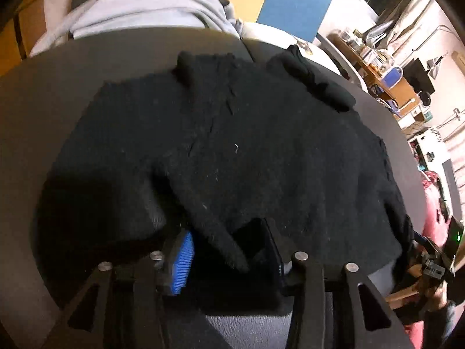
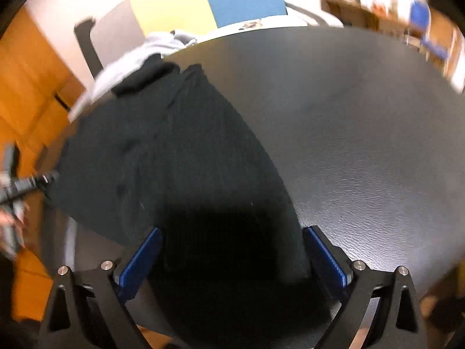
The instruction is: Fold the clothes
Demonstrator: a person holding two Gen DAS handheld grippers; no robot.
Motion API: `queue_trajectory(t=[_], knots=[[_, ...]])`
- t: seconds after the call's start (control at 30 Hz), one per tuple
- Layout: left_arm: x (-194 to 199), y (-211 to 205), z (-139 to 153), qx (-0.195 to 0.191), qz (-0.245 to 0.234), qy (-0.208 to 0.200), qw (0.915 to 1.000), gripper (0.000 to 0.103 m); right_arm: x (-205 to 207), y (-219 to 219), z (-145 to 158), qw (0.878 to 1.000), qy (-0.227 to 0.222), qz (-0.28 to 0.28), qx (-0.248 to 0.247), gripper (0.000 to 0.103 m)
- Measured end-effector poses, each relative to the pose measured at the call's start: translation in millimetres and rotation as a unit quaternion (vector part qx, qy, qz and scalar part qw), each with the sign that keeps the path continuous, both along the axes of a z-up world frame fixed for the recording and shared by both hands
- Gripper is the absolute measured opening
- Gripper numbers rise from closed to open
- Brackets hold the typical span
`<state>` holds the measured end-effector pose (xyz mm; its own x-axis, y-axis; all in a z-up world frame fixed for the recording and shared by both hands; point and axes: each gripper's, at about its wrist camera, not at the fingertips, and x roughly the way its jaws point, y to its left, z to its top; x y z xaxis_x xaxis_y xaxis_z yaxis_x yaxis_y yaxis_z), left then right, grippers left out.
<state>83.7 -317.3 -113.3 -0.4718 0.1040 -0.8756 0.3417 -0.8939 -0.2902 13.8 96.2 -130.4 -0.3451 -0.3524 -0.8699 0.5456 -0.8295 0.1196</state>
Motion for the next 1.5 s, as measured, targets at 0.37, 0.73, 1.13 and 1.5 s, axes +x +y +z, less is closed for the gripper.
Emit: queue_trajectory(t=[0.37, 0.73, 1.13, 1.5], knots=[[49.5, -25.6, 77.6, 0.141, -0.019, 0.202, 0.9690, 0.005, -12.5, -21.8, 59.7, 0.987, 0.131, 0.030, 0.089, 0.012], [22.5, -77.8, 147.8, 0.106, 0.051, 0.251, 0.9608, 0.003, -134.4, -93.8, 182.2, 0.947, 0.297, -0.003, 0.124, 0.018], [17.1, -117.3, 49.3, 0.145, 0.143, 0.145, 0.9683, 0.003, -92.8, -87.5, 88.2, 0.989, 0.035, 0.118, -0.085, 0.080], [5.1, -91.5, 88.6, 0.089, 0.106, 0.151, 0.9787, 0.010, -45.9, -142.2, 34.0, 0.970, -0.077, 0.185, -0.140, 0.018]])
